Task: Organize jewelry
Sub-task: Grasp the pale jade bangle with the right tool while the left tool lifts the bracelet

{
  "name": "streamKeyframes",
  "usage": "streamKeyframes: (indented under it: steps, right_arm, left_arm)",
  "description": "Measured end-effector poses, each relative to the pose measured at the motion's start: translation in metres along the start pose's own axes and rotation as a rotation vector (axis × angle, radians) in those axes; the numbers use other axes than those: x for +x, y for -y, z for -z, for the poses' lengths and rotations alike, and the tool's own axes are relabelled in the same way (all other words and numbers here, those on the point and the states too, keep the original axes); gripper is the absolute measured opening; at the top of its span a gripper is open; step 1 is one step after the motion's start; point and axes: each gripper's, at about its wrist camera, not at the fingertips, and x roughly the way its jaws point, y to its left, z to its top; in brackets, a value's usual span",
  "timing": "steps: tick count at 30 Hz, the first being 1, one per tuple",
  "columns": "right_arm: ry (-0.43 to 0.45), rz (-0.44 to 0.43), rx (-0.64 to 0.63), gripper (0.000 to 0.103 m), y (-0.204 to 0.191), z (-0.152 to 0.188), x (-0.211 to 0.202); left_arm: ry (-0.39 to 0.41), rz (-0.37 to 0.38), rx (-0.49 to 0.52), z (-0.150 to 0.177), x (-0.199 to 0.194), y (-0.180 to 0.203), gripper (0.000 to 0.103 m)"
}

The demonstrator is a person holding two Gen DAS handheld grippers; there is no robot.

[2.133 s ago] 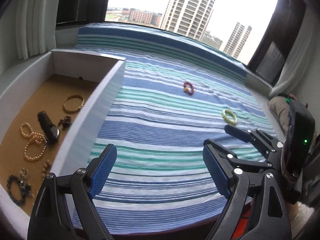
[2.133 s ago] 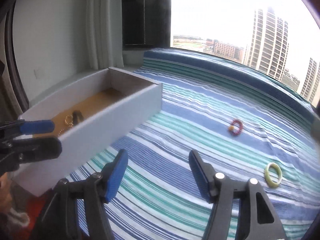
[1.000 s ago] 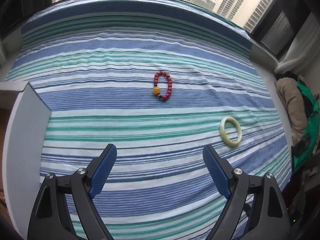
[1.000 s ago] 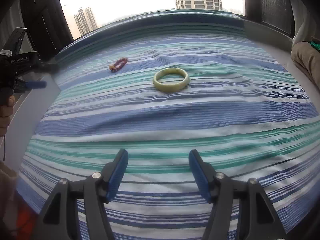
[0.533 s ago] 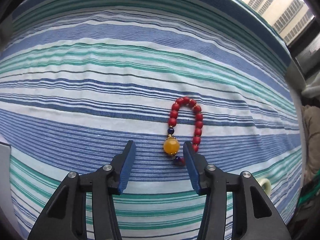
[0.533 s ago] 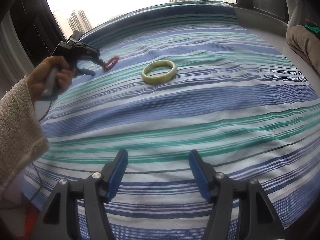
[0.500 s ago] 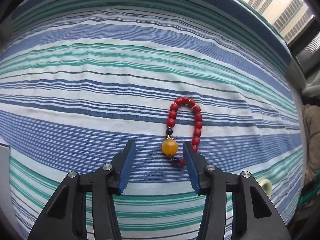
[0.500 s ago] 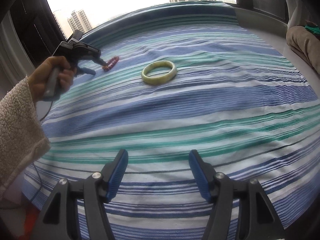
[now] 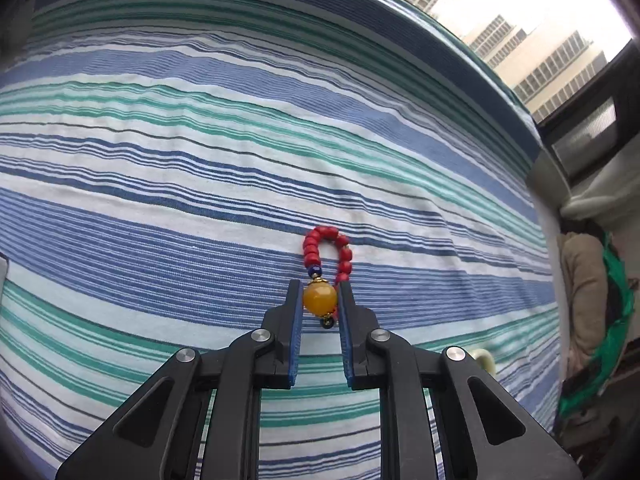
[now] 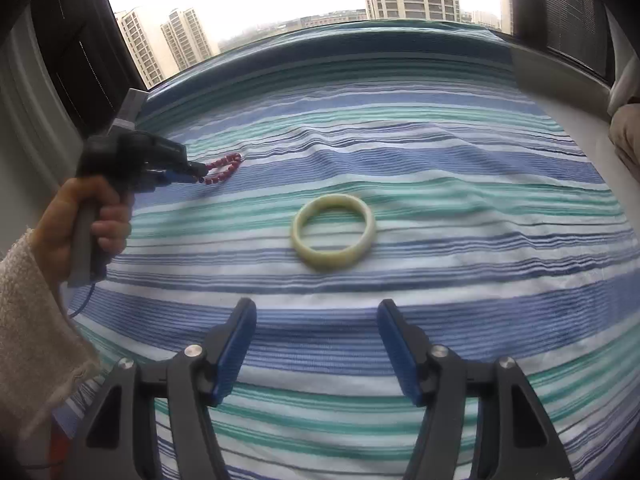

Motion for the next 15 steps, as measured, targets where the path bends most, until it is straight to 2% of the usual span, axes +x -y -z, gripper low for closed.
streamKeyframes:
  steps: [4, 7, 8, 9, 10, 11, 15]
  right_arm:
    - [-0.115, -0.063, -0.124, 0.052, -0.015, -0.044, 0.059]
    - [-0.201, -0.021, -0.182, 0.045, -0.027, -0.058, 0.1]
    - [-0.212, -0.001, -0.203, 0.039, -0.031, -0.059, 0.108]
    - [-0.192, 0.024, -0.241, 0.022, -0.037, -0.06, 0.112]
    - [-0.195, 0.056, -0.264, 0.013, -0.04, -0.06, 0.115]
    - [-0.198, 0.068, -0.257, 0.012, -0.041, -0.06, 0.116]
    - [-0.174, -0.044, -0.128, 0.011, -0.028, -0.058, 0.099]
  left_arm:
    - [0.022, 0.092, -0.017, 0.011, -0.039, -0.007, 0.015]
    - [0.035, 0.149, -0.03, 0.016, -0.066, -0.017, 0.015]
    - [0.039, 0.167, -0.038, 0.022, -0.074, -0.021, 0.015]
    - [0.045, 0.183, -0.046, 0.026, -0.082, -0.025, 0.015]
    - [0.05, 0.196, -0.055, 0.03, -0.089, -0.029, 0.015]
    - [0.052, 0.21, -0.066, 0.033, -0.097, -0.035, 0.015]
    - [0.061, 0.284, -0.126, 0.053, -0.128, -0.054, 0.015]
